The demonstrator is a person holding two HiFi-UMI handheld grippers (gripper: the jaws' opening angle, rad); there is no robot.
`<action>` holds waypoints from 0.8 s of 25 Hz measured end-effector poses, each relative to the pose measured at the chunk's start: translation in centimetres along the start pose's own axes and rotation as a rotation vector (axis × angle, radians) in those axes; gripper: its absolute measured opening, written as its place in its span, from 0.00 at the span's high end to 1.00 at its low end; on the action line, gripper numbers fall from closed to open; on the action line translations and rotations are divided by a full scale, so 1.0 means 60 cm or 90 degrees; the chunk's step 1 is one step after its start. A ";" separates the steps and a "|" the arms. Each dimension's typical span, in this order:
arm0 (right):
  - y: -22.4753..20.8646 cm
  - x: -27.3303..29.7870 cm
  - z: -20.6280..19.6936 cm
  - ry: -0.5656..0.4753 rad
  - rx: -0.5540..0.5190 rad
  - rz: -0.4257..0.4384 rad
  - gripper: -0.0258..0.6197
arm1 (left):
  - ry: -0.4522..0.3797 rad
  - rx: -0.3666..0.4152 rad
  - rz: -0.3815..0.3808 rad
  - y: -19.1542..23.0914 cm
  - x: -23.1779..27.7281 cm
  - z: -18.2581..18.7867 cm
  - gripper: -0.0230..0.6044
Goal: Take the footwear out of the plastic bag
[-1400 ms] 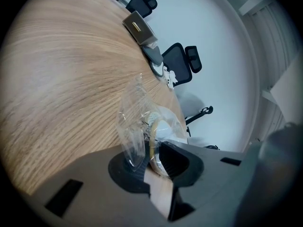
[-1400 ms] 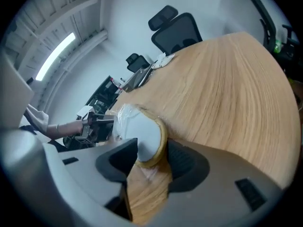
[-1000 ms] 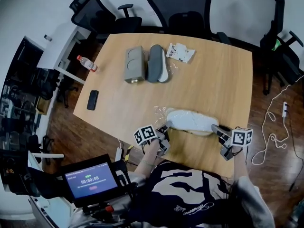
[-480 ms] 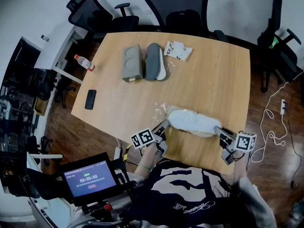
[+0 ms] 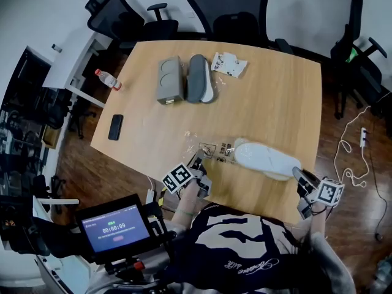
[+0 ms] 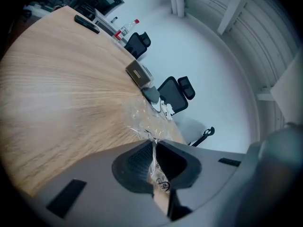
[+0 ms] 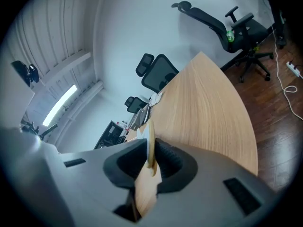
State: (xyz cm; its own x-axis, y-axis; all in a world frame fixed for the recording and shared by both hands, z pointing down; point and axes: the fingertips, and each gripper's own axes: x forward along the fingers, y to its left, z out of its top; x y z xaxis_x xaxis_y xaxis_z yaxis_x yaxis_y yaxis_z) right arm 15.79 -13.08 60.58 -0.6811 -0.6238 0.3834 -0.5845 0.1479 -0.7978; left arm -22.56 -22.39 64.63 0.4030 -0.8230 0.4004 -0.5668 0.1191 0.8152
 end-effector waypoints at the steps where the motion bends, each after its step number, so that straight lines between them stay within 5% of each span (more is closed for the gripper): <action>1: 0.006 -0.008 0.006 -0.013 0.000 -0.001 0.88 | -0.004 0.002 0.008 0.002 -0.001 0.001 0.93; 9: 0.077 -0.063 0.054 -0.118 0.055 0.034 0.88 | -0.022 0.002 0.056 0.024 -0.010 0.000 0.93; 20: 0.168 -0.122 0.139 -0.217 0.002 0.073 0.89 | -0.005 -0.029 0.067 0.028 -0.008 -0.033 0.93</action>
State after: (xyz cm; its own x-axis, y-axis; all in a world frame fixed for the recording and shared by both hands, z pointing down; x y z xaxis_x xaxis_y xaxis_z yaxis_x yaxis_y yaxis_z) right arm 18.56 -13.41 45.89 -0.5559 -0.8234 0.1139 -0.5111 0.2306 -0.8280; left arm -22.27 -20.67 66.65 0.3377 -0.8088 0.4815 -0.5725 0.2296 0.7871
